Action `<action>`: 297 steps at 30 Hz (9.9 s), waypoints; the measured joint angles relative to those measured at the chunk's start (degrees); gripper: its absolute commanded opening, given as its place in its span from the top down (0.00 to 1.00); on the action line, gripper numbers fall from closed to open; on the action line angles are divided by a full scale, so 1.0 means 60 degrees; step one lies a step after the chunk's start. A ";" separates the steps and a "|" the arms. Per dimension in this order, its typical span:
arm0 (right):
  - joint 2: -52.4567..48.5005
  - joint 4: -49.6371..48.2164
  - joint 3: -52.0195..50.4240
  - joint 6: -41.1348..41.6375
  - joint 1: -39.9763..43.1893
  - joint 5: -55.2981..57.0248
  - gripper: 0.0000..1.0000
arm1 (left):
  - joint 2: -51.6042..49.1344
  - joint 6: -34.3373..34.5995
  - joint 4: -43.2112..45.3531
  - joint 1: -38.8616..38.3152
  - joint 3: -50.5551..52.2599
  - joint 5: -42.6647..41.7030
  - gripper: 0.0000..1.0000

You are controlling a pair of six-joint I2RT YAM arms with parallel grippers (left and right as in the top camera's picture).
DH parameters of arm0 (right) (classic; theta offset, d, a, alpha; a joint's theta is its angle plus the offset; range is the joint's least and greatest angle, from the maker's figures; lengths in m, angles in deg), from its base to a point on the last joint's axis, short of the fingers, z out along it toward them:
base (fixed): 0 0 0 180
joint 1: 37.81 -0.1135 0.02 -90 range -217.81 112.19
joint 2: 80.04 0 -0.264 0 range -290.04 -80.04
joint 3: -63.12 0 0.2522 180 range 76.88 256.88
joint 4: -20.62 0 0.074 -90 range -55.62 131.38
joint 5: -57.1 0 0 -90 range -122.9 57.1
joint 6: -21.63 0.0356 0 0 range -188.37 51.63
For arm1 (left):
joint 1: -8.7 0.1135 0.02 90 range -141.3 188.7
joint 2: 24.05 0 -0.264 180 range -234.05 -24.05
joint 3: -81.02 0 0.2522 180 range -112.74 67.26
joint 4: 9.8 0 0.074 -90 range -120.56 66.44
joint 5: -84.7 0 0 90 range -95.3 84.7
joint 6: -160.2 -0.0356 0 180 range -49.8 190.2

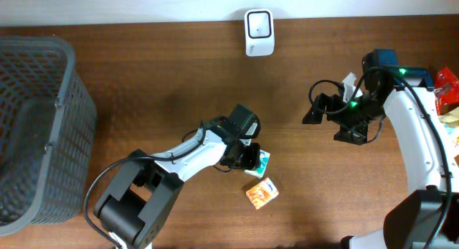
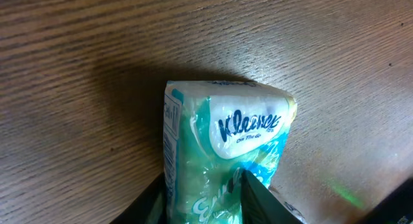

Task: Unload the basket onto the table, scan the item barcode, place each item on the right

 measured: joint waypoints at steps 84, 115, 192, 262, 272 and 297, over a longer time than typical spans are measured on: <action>-0.2623 -1.1701 -0.2065 -0.0375 -0.1723 -0.9978 0.96 | 0.1617 0.1395 -0.1749 0.2692 -0.0178 0.3668 0.01; -0.6058 -1.4083 0.3238 -0.3373 -0.4240 0.9271 0.96 | 0.1617 0.1392 -0.1759 0.2692 -0.0175 0.3697 0.01; -0.0379 -0.2386 -0.0178 0.0335 -0.0466 0.1501 0.01 | 0.0310 -0.3166 -0.2776 -0.2025 -0.0106 0.0929 0.62; -0.4747 -0.6033 0.0769 -0.2816 -0.4492 -0.0481 0.62 | 0.0295 0.0656 -0.4229 0.3519 -0.2648 0.4594 0.01; -0.5399 -0.5661 0.1260 -0.1883 -0.3708 -0.2524 0.96 | 0.0295 0.0656 -0.4237 0.3519 -0.2648 0.4594 0.01; -0.5504 -1.3650 0.1541 0.2973 -0.0452 -0.8754 0.96 | 0.0295 0.0656 -0.4233 0.3519 -0.2608 0.4597 0.01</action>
